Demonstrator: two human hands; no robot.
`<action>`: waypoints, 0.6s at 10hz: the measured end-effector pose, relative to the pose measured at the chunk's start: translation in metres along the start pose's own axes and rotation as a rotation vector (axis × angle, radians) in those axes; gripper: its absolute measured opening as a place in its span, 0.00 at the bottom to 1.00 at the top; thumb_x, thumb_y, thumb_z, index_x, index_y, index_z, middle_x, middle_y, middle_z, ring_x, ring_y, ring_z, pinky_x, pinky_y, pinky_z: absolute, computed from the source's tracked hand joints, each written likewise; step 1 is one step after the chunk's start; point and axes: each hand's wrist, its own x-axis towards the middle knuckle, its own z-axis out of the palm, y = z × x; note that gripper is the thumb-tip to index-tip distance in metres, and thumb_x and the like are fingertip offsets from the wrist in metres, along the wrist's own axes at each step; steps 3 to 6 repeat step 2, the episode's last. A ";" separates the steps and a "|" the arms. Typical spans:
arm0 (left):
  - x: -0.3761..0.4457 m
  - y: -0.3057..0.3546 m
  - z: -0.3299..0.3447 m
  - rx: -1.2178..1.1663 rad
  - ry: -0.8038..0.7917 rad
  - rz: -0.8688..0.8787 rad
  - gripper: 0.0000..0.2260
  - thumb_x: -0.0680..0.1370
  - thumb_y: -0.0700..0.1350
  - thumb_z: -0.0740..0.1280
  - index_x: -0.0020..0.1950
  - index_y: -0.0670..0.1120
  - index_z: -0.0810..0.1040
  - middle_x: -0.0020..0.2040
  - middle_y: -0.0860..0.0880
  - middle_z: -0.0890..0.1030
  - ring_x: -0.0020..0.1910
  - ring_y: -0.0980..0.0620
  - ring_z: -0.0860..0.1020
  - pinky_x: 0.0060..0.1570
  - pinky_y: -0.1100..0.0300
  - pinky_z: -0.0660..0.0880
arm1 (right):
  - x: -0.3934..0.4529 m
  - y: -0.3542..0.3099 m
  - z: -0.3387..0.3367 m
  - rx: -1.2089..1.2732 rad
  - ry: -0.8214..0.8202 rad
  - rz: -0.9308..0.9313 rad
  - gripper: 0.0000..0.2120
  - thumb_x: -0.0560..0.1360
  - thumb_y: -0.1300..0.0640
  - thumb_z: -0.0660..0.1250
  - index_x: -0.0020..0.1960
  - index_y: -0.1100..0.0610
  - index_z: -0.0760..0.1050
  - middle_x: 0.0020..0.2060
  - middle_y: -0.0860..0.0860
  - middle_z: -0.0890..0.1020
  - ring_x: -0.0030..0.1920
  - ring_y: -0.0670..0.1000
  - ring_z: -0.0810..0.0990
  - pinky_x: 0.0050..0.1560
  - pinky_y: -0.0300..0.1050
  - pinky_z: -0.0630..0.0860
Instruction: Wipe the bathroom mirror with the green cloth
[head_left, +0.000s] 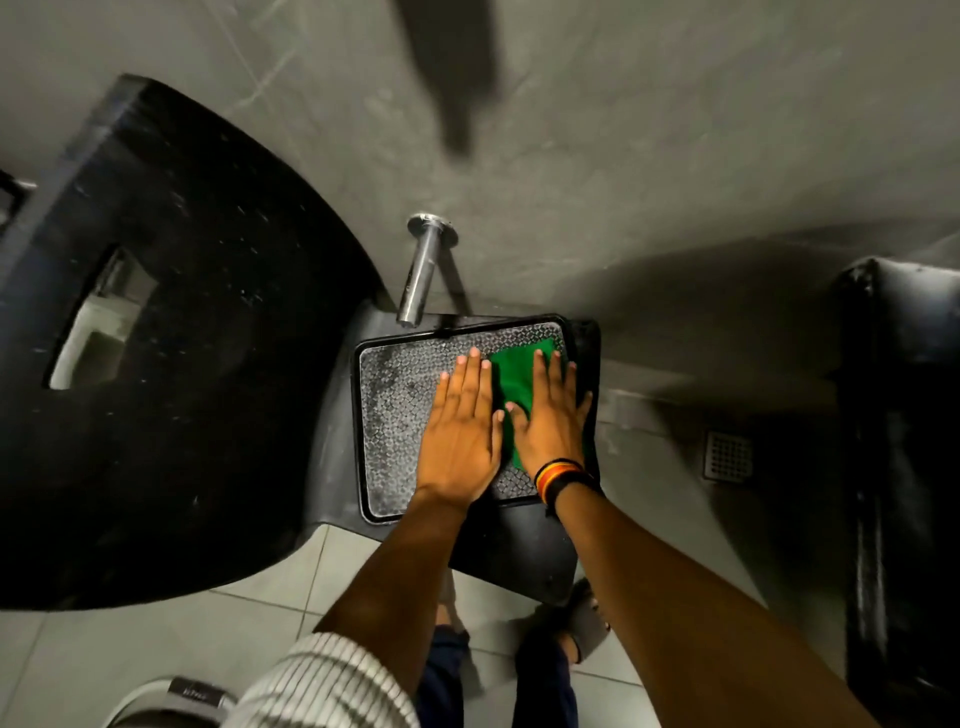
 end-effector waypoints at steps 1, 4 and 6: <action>0.000 -0.001 -0.010 0.004 0.018 0.004 0.30 0.88 0.51 0.46 0.87 0.40 0.45 0.88 0.41 0.43 0.87 0.44 0.40 0.86 0.49 0.39 | -0.006 0.003 -0.004 -0.057 0.001 -0.025 0.36 0.81 0.47 0.60 0.82 0.53 0.45 0.82 0.54 0.47 0.82 0.57 0.43 0.78 0.67 0.46; -0.009 0.005 -0.030 0.011 0.045 0.047 0.30 0.87 0.51 0.46 0.87 0.40 0.45 0.88 0.41 0.44 0.87 0.44 0.41 0.85 0.49 0.38 | -0.026 -0.003 -0.025 -0.011 0.116 -0.017 0.33 0.83 0.48 0.56 0.82 0.55 0.46 0.82 0.54 0.48 0.82 0.56 0.45 0.79 0.64 0.49; -0.009 0.005 -0.030 0.011 0.045 0.047 0.30 0.87 0.51 0.46 0.87 0.40 0.45 0.88 0.41 0.44 0.87 0.44 0.41 0.85 0.49 0.38 | -0.026 -0.003 -0.025 -0.011 0.116 -0.017 0.33 0.83 0.48 0.56 0.82 0.55 0.46 0.82 0.54 0.48 0.82 0.56 0.45 0.79 0.64 0.49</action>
